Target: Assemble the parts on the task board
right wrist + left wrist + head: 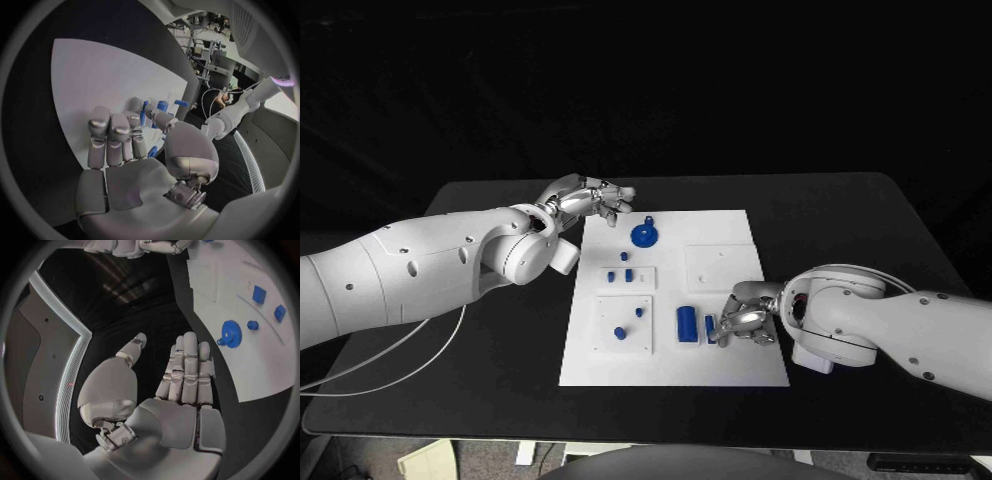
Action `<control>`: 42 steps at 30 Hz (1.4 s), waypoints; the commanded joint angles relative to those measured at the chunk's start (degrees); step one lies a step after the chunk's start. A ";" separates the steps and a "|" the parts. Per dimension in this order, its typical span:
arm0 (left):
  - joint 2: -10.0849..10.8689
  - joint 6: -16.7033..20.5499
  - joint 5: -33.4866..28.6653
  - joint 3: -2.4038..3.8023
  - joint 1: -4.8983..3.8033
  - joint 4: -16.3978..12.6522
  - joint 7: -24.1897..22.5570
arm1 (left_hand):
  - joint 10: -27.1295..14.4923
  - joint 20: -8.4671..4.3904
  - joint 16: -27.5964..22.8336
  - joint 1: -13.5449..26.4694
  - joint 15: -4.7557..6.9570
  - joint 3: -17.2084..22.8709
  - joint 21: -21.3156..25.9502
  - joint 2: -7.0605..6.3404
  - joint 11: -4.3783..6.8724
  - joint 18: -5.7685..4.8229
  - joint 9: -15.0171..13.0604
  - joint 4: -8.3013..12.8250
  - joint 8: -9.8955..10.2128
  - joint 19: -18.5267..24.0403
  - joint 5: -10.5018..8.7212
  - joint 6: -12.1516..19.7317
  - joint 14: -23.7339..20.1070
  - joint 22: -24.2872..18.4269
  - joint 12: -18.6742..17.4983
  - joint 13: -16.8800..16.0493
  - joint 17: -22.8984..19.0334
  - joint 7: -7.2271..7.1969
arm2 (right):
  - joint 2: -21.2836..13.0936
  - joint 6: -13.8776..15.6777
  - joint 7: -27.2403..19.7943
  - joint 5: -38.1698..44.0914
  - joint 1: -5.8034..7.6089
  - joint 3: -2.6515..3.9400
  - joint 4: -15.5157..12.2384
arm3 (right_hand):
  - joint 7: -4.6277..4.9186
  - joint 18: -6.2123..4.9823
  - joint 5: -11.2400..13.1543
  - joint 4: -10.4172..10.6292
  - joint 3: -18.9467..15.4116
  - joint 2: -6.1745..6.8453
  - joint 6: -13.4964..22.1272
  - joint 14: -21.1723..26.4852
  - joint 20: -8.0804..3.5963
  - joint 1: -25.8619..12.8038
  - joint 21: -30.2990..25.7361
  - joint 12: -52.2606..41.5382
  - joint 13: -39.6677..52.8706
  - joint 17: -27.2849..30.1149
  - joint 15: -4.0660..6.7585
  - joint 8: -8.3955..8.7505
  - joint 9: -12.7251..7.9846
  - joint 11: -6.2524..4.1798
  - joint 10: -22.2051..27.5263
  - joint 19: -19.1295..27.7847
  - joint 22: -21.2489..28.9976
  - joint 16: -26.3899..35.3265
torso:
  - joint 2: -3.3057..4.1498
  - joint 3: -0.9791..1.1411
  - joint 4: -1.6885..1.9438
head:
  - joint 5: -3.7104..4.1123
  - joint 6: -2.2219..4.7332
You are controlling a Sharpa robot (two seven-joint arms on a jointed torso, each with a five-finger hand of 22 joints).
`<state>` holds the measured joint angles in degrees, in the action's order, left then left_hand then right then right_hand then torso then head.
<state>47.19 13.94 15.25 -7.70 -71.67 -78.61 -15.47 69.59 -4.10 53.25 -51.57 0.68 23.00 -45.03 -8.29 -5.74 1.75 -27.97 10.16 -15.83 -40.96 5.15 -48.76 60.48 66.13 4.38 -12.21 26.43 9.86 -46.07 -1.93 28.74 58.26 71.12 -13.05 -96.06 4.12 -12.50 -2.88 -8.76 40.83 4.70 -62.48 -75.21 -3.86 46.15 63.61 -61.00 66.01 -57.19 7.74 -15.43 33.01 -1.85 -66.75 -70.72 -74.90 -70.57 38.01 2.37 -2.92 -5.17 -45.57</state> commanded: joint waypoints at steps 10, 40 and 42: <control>-0.06 -0.66 0.24 0.02 -0.02 -0.11 -0.28 | 0.35 -2.01 -0.26 0.09 -0.13 -0.01 0.24 0.54 0.21 -0.40 0.08 0.33 -0.24 -0.14 0.02 -0.09 -0.05 0.10 0.23 -0.06 0.07 -0.24 | -0.49 -0.26 1.37 1.92 -0.41 -0.30 0.48 | 0.29 -2.50 0.05 -0.86 -0.24 0.74 0.36 0.02 -0.31 -0.21 0.18 0.09 0.08 -0.08 0.07 0.16 -0.24 -0.08 -0.44 0.03 -0.81 -0.16 | 0.01 0.05 -0.02 | 0.02 0.06; -0.97 0.17 -10.19 0.18 -1.38 6.59 -3.62 | 0.76 -1.78 -2.41 -1.16 -0.49 0.04 0.79 1.02 0.12 -0.60 0.05 2.05 -0.69 0.23 0.45 -0.78 -1.51 0.47 0.37 -0.15 -0.57 -0.48 | 3.23 13.33 -37.43 -29.01 1.94 6.77 26.08 | 2.58 -2.46 -10.09 -7.93 -12.71 0.33 9.03 6.24 0.31 4.94 -6.40 4.01 -2.12 2.22 -2.52 3.14 -0.42 2.93 7.16 6.99 1.30 5.88 | -1.16 -0.45 -0.41 | 1.71 10.52; -1.54 -0.46 -11.42 0.22 -1.44 8.34 -4.32 | 0.66 -0.79 -5.91 -1.50 -1.63 0.08 2.00 1.55 -0.15 -0.90 0.09 3.09 -0.74 1.86 0.54 -0.79 -3.59 0.31 0.26 -0.11 -2.00 -0.51 | 5.20 13.45 -38.97 -30.68 1.92 7.63 30.29 | 3.96 -1.73 -7.63 -7.68 -10.92 0.88 9.80 9.78 1.87 9.10 -9.43 6.78 -4.14 3.60 -3.54 3.34 -0.40 3.68 10.11 10.61 2.22 8.63 | -1.32 -0.52 -0.51 | 1.70 11.66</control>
<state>45.94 14.27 7.98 -7.54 -73.00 -70.82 -17.33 70.13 -3.85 47.53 -53.00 -0.93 23.09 -43.07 -6.86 -5.54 1.74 -27.95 13.14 -16.37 -39.14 5.49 -49.22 56.94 66.48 4.38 -12.31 24.51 9.39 -41.32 9.22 -2.53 32.55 73.05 -5.45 -67.29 7.90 -11.52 -10.62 -16.38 29.73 5.55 -52.51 -65.88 -2.26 54.89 54.58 -54.48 62.08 -53.71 4.22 -12.29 32.65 1.72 -56.90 -60.33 -72.76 -62.02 37.08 2.03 -3.21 -3.46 -35.12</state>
